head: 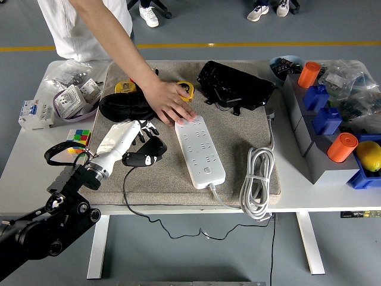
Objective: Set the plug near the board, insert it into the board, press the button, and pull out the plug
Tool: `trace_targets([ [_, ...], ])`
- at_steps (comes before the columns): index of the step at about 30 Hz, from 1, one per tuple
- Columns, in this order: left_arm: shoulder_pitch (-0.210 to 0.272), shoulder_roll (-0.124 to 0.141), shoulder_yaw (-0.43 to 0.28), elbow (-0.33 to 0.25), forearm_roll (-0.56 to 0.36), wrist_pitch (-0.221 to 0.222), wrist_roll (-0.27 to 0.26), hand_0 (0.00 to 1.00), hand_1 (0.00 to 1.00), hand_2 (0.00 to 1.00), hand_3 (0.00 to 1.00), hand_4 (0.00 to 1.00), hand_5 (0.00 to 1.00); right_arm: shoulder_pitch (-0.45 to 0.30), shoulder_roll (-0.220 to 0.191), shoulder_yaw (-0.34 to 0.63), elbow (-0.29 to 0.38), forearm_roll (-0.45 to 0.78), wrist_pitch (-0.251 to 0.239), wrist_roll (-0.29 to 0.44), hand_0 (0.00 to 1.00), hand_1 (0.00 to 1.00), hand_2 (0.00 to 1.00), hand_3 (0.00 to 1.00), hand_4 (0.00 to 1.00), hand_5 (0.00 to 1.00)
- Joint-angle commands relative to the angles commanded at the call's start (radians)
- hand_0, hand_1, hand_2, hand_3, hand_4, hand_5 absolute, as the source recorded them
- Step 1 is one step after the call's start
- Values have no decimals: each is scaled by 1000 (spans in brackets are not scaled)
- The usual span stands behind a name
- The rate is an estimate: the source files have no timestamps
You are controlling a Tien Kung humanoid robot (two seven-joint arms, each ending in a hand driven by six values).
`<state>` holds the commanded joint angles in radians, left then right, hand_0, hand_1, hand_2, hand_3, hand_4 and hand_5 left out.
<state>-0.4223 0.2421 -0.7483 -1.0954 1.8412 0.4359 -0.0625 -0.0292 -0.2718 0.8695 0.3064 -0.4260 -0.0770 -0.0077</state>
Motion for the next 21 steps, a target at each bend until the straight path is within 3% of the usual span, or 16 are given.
trace_targets([
  [10, -70, 7, 71, -13, -64, 9, -87, 261, 420, 498, 545, 919, 2, -1, 0, -1, 0, 2, 0, 0, 660, 683, 678, 578, 998, 571],
  [17, -151, -8, 151, 7, -116, -13, -139, 262, 423, 491, 539, 907, 2, 2, -1, 0, 2, 0, 0, 1, 661, 683, 678, 578, 998, 571],
  [21, -202, -28, 203, 47, -155, -21, -166, 263, 426, 487, 532, 893, 2, 4, -1, 0, 1, 2, 0, 1, 660, 683, 678, 579, 998, 570],
])
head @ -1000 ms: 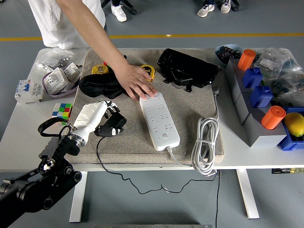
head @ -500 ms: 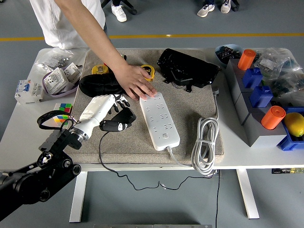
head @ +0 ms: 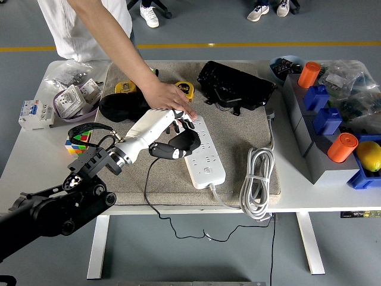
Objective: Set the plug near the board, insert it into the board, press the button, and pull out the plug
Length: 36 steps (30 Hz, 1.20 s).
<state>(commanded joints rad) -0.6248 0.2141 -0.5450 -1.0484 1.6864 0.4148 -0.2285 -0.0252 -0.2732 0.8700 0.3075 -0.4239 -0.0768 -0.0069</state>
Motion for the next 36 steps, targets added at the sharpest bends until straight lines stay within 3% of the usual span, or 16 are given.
trace_targets([
  [14, -65, -41, 64, 146, -64, -11, -58, 265, 431, 485, 532, 891, 2, 4, -3, -12, 0, 3, 1, 0, 660, 683, 678, 578, 998, 570],
  [24, -68, -56, 84, 204, -72, -5, -72, 268, 445, 483, 533, 873, 2, 4, -5, -14, 1, 4, 1, 1, 661, 682, 678, 579, 998, 569],
  [36, -72, -57, 86, 232, -73, 3, -76, 273, 443, 484, 533, 870, 2, 2, -4, -9, 4, -1, 2, 0, 660, 683, 678, 579, 998, 570],
])
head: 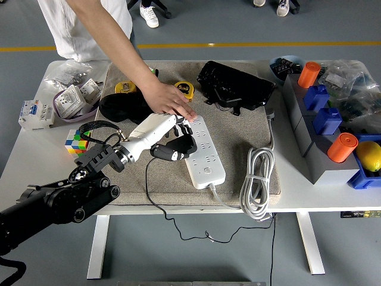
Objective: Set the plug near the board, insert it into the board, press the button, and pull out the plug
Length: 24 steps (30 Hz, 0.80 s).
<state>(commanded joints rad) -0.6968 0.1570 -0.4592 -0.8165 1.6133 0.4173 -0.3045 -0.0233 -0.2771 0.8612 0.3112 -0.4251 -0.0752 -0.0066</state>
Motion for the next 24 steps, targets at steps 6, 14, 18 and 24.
trace_targets([
  [6, 0, 1, -3, 10, 4, -6, 4, 274, 445, 485, 533, 870, 2, -1, 0, 2, 0, -1, 0, 0, 661, 683, 678, 579, 998, 571],
  [14, 2, 1, 2, 10, 2, -10, 5, 276, 450, 487, 533, 867, 2, -1, 0, 2, 1, -2, 0, 0, 661, 683, 678, 579, 998, 571],
  [18, 0, 1, 3, 11, 4, -10, 7, 276, 450, 487, 533, 867, 2, 0, 0, 5, 1, -3, 0, 0, 661, 683, 678, 579, 998, 571],
  [24, 0, 4, 2, 13, 1, -16, 9, 283, 457, 507, 551, 887, 2, -1, 0, 6, 1, -2, 0, 0, 661, 683, 678, 579, 998, 572],
])
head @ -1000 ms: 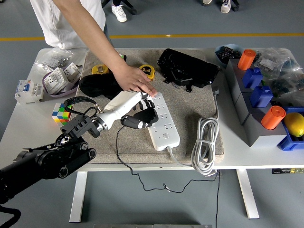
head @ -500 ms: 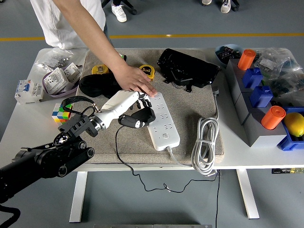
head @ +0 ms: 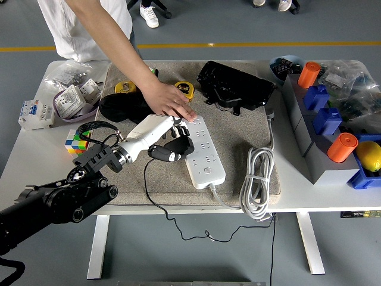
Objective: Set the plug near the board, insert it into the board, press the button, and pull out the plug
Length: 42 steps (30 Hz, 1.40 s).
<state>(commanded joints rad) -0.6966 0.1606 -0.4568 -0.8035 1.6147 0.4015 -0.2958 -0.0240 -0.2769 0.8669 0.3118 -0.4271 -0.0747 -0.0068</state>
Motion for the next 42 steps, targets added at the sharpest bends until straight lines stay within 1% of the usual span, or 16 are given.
trace_targets([
  [2, 1, 0, -1, 0, -1, -2, 1, 283, 457, 507, 551, 887, 2, 0, 0, -1, 0, 0, 0, 0, 661, 683, 678, 579, 998, 572],
  [3, 2, 0, -2, 0, -1, -4, 2, 306, 513, 568, 574, 837, 2, 0, 0, -1, 0, 0, 0, 0, 659, 683, 677, 579, 998, 572],
  [8, 3, 0, -8, -1, -5, -16, 10, 306, 513, 568, 574, 837, 2, 0, 1, 5, 2, -7, 1, 0, 659, 683, 677, 579, 998, 572],
  [9, 3, 0, -8, -1, -6, -17, 11, 343, 558, 597, 595, 867, 2, 0, 1, 6, 3, -8, 1, 0, 662, 683, 678, 579, 998, 572],
  [14, 2, 0, -10, -2, -9, -19, 12, 343, 558, 597, 595, 867, 2, 2, 2, 9, 3, -9, 1, 0, 662, 683, 678, 579, 998, 572],
  [15, 2, 1, -11, -2, -10, -19, 12, 359, 599, 627, 622, 974, 67, 2, 2, 9, 4, -9, 1, 0, 659, 683, 678, 579, 998, 571],
  [20, 2, 2, -15, -4, -19, -27, 12, 359, 599, 627, 622, 974, 67, 1, 1, 9, 3, -8, 1, 0, 659, 683, 678, 579, 998, 571],
  [21, 2, 2, -16, -5, -19, -31, 14, 372, 619, 669, 662, 998, 138, 1, 1, 9, 3, -9, 1, 0, 661, 683, 678, 580, 998, 571],
  [26, 3, 3, -13, -8, -20, -35, 13, 372, 619, 669, 662, 998, 138, 1, 2, 11, 4, -11, 1, 0, 661, 683, 678, 580, 998, 571],
  [27, 4, 3, -12, -8, -20, -35, 13, 368, 615, 656, 663, 998, 161, 1, 2, 11, 4, -11, 1, 0, 659, 683, 678, 580, 998, 572],
  [32, 9, 7, -23, -20, -26, -33, 0, 368, 615, 656, 663, 998, 161, 0, 2, 10, 3, -10, 1, 0, 659, 683, 678, 580, 998, 572],
  [33, 10, 9, -26, -24, -28, -34, -1, 412, 655, 706, 694, 998, 193, 0, 2, 10, 3, -10, 1, 0, 660, 683, 678, 580, 998, 573],
  [38, 19, 17, -47, -45, -34, -32, -10, 412, 655, 706, 694, 998, 193, -1, 2, 12, 4, -11, 1, 0, 660, 683, 678, 580, 998, 573],
  [39, 24, 20, -54, -54, -39, -31, -12, 477, 681, 738, 710, 998, 272, -1, 2, 12, 4, -11, 1, 0, 661, 683, 677, 580, 998, 573],
  [41, 32, 25, -66, -68, -44, -27, -18, 477, 681, 738, 710, 998, 272, -1, 2, 11, 4, -11, 1, 0, 661, 683, 677, 580, 998, 573],
  [42, 44, 31, -79, -86, -57, -19, -27, 477, 681, 738, 710, 998, 272, -1, 2, 12, 4, -12, 1, 0, 661, 683, 677, 580, 998, 573],
])
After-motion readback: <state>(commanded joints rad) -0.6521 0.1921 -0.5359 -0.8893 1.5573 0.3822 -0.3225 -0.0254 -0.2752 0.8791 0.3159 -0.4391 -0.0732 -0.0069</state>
